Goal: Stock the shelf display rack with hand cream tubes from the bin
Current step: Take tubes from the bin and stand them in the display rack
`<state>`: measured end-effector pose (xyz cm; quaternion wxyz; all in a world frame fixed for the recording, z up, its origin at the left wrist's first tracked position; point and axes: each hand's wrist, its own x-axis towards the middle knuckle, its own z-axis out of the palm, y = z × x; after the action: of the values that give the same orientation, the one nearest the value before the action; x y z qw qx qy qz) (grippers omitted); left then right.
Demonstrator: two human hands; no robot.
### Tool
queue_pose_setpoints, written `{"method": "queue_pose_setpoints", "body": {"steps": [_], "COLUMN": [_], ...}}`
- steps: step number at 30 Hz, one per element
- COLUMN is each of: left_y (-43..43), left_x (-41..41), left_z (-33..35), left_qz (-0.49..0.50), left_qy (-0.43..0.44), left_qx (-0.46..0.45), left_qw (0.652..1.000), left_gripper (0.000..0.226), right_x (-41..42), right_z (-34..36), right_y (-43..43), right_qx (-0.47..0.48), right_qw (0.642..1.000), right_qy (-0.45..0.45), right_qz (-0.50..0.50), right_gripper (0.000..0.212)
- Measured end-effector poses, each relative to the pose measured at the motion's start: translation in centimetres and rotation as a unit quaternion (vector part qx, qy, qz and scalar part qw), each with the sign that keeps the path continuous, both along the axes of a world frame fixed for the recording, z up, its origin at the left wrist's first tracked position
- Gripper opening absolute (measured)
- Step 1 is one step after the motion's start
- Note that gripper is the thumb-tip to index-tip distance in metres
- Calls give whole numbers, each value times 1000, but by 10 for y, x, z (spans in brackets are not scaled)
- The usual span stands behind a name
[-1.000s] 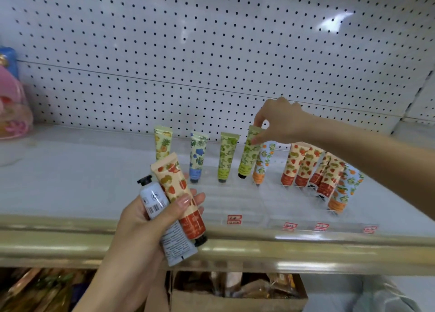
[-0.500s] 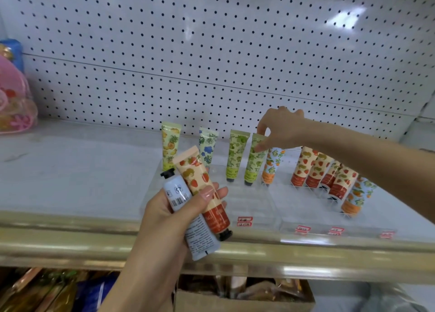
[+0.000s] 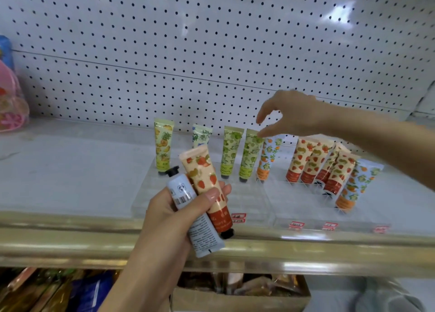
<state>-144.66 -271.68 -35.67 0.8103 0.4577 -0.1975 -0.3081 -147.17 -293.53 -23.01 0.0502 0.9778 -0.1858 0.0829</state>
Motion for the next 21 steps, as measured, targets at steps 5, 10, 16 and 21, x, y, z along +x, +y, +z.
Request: {"method": "queue_pose_setpoints", "body": {"steps": [5,10,16,21], "left_y": [-12,-29,-46,-58], "left_x": [-12,-33,-52,-61], "left_z": [-2,-5,-10,-13], "left_qz": [-30,-62,-82,-95], "left_qy": [-29,-62,-104,-129], "left_qx": [29,56,91,100], "left_qw": [999,995,987,982], "left_gripper": [36,27,28,25], "right_x": [-41,-61,-80,-97], "right_z": [18,1,-9,-6], "right_y": [31,47,36,28], "right_qx": [250,308,272,256], "right_qw": [963,940,949,950], "right_qy": [-7,67,122,152], "right_qz": [98,129,102,95], "right_gripper": [19,22,22,18]}}
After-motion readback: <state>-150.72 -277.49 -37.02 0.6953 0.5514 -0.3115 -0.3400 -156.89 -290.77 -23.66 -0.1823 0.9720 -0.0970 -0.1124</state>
